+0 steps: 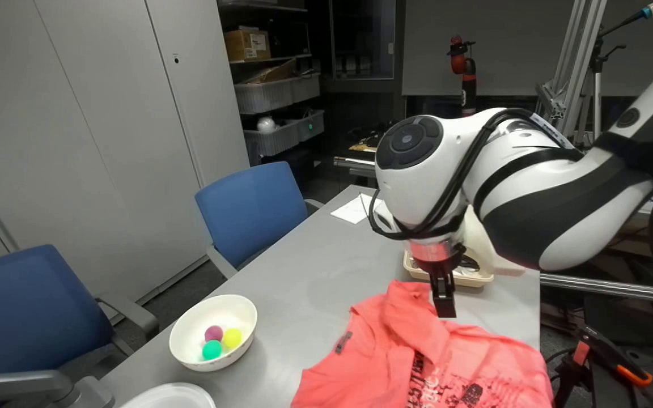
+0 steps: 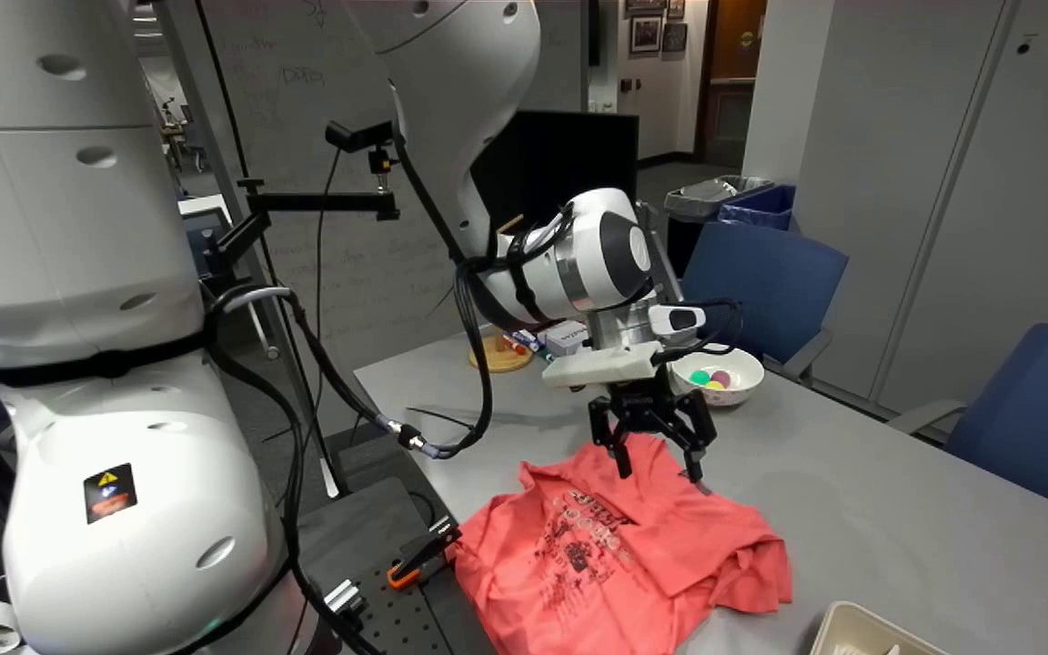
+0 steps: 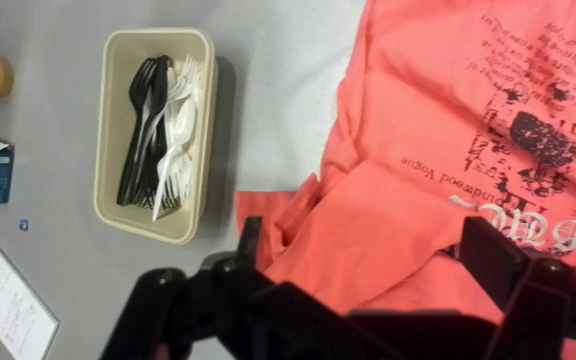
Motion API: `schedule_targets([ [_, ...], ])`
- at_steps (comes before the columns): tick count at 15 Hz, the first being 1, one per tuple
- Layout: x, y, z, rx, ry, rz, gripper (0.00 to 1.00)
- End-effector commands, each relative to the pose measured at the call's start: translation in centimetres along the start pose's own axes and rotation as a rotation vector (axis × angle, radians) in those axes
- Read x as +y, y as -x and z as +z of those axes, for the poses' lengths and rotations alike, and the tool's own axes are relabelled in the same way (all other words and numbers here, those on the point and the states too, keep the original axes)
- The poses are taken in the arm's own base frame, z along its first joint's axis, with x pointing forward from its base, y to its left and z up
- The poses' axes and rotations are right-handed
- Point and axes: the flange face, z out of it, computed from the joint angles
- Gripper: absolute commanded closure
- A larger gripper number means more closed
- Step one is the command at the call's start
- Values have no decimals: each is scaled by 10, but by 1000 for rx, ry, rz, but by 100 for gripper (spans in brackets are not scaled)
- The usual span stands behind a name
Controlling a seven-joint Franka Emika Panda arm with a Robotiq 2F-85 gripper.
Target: Unfold the sweatshirt on the table
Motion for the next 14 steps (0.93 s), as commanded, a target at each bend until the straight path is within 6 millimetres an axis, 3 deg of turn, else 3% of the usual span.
schedule_targets([
  [1,-19,10,19,38,-92,29,0],
  [5,-51,13,45,86,-148,14,0],
  [7,-65,11,55,107,-159,-7,7],
  [14,-87,7,90,140,-122,-137,14],
])
